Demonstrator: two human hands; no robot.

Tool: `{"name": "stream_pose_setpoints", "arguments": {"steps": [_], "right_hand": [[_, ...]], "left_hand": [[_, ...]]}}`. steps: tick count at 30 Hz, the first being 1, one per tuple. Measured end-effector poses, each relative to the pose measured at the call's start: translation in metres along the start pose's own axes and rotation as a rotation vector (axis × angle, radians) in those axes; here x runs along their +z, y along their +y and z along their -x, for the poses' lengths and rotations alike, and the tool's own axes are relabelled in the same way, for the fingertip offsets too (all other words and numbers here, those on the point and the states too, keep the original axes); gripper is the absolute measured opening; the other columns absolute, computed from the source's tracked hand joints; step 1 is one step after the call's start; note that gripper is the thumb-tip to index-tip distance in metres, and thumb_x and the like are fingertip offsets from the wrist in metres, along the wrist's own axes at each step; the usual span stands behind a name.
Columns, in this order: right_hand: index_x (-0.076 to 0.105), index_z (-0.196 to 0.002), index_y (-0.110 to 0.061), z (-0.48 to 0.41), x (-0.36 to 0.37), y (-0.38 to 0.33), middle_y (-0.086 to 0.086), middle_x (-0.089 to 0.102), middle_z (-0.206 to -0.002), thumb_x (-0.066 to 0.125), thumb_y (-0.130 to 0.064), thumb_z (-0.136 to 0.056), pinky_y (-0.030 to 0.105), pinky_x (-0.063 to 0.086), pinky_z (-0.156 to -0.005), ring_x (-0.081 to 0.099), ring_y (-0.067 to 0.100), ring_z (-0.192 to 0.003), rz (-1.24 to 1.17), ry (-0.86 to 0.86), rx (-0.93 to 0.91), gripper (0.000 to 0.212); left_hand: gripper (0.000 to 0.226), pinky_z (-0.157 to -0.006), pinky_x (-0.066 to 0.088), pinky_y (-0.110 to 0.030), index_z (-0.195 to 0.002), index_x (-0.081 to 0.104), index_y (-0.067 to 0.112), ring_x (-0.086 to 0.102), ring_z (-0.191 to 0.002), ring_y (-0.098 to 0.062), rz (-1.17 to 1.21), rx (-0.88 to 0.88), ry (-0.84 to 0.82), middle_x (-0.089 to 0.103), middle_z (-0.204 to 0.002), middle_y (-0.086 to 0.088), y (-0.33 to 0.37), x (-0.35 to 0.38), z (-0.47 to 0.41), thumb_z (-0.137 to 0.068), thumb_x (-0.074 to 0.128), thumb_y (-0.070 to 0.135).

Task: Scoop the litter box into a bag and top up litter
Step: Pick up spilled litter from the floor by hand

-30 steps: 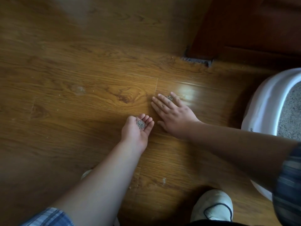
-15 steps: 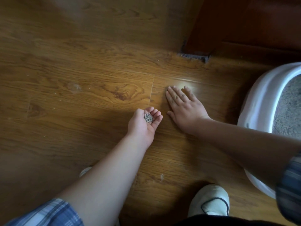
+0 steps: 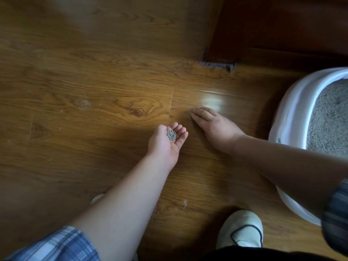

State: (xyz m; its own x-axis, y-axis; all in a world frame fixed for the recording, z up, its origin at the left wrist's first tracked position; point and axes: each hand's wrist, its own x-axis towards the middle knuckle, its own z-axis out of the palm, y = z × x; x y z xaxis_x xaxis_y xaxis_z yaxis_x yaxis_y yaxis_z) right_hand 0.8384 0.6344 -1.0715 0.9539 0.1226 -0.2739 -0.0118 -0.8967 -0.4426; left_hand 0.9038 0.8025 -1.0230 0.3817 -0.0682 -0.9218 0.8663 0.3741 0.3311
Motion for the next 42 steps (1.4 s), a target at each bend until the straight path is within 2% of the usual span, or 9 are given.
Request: {"name": "stream_pose_setpoints", "arguments": {"steps": [4, 7, 9, 13, 19, 28, 36, 39, 42], "right_hand": [[0.053, -0.143, -0.016, -0.010, -0.009, 0.001, 0.006, 0.056, -0.135, 0.041, 0.016, -0.082, 0.028, 0.042, -0.109, 0.054, 0.021, -0.124, -0.378, 0.205, 0.155, 0.070], [0.061, -0.132, -0.014, -0.010, -0.015, 0.002, 0.005, 0.061, -0.122, 0.043, 0.015, -0.088, 0.022, 0.047, -0.100, 0.060, 0.016, -0.110, -0.448, 0.345, 0.255, 0.056], [0.063, -0.131, -0.011, -0.009, -0.013, 0.003, 0.008, 0.060, -0.123, 0.047, 0.011, -0.091, 0.021, 0.045, -0.101, 0.058, 0.018, -0.113, -0.413, 0.336, 0.240, 0.048], [0.061, -0.134, -0.009, -0.011, -0.002, 0.003, 0.011, 0.056, -0.128, 0.066, 0.003, -0.084, 0.037, 0.042, -0.108, 0.053, 0.029, -0.119, -0.303, 0.202, 0.170, 0.051], [0.066, -0.125, -0.011, -0.021, 0.002, -0.003, 0.009, 0.059, -0.120, 0.071, -0.007, -0.087, 0.045, 0.048, -0.097, 0.053, 0.032, -0.107, -0.178, 0.211, 0.132, 0.039], [0.071, -0.091, -0.010, -0.034, -0.004, 0.002, 0.009, 0.065, -0.095, 0.066, 0.000, -0.087, 0.039, 0.053, -0.078, 0.058, 0.033, -0.088, -0.136, 0.249, 0.009, 0.012], [0.064, -0.099, -0.012, -0.041, -0.010, -0.002, 0.012, 0.058, -0.101, 0.055, 0.007, -0.084, 0.043, 0.052, -0.079, 0.053, 0.032, -0.097, -0.016, 0.113, 0.038, 0.026], [0.064, -0.094, -0.012, -0.041, -0.015, -0.006, 0.012, 0.058, -0.100, 0.054, 0.001, -0.090, 0.041, 0.050, -0.084, 0.055, 0.032, -0.098, -0.138, 0.120, 0.124, 0.018], [0.064, -0.087, -0.009, -0.027, -0.023, -0.017, 0.011, 0.060, -0.095, 0.057, 0.000, -0.090, 0.036, 0.050, -0.080, 0.060, 0.030, -0.089, -0.291, 0.216, 0.138, 0.012]], "left_hand": [[0.030, -0.071, 0.061, -0.032, -0.084, 0.063, 0.001, 0.067, -0.071, -0.022, 0.006, -0.002, 0.000, 0.066, -0.077, -0.012, -0.001, -0.003, 0.000, -0.095, 0.037, 0.010], [0.030, -0.071, 0.061, -0.032, -0.084, 0.063, 0.001, 0.066, -0.071, -0.022, 0.014, -0.011, 0.006, 0.065, -0.076, -0.011, 0.000, -0.004, 0.001, -0.096, 0.037, 0.011], [0.029, -0.071, 0.061, -0.032, -0.083, 0.063, 0.001, 0.067, -0.071, -0.022, 0.015, -0.018, 0.002, 0.065, -0.077, -0.012, 0.001, -0.003, 0.001, -0.095, 0.037, 0.010], [0.029, -0.071, 0.060, -0.032, -0.083, 0.062, 0.001, 0.067, -0.071, -0.022, 0.012, -0.017, 0.000, 0.065, -0.077, -0.012, 0.001, -0.001, 0.001, -0.094, 0.037, 0.009], [0.028, -0.072, 0.060, -0.033, -0.085, 0.063, 0.000, 0.067, -0.073, -0.023, 0.009, -0.033, -0.001, 0.065, -0.079, -0.012, 0.001, -0.001, 0.000, -0.094, 0.038, 0.008], [0.029, -0.074, 0.061, -0.033, -0.086, 0.062, 0.000, 0.066, -0.076, -0.024, -0.008, -0.046, 0.000, 0.064, -0.080, -0.013, 0.001, 0.001, -0.001, -0.095, 0.036, 0.009], [0.028, -0.074, 0.061, -0.034, -0.087, 0.063, -0.001, 0.067, -0.076, -0.025, -0.026, -0.059, -0.019, 0.065, -0.079, -0.013, 0.002, 0.000, 0.001, -0.094, 0.036, 0.008], [0.029, -0.076, 0.061, -0.036, -0.088, 0.063, -0.002, 0.068, -0.076, -0.025, -0.028, -0.046, -0.019, 0.065, -0.080, -0.015, 0.000, -0.001, 0.000, -0.094, 0.036, 0.007], [0.031, -0.078, 0.060, -0.037, -0.092, 0.063, -0.004, 0.067, -0.080, -0.027, -0.031, -0.050, -0.011, 0.066, -0.085, -0.018, -0.004, 0.001, -0.001, -0.095, 0.035, 0.009]]}}
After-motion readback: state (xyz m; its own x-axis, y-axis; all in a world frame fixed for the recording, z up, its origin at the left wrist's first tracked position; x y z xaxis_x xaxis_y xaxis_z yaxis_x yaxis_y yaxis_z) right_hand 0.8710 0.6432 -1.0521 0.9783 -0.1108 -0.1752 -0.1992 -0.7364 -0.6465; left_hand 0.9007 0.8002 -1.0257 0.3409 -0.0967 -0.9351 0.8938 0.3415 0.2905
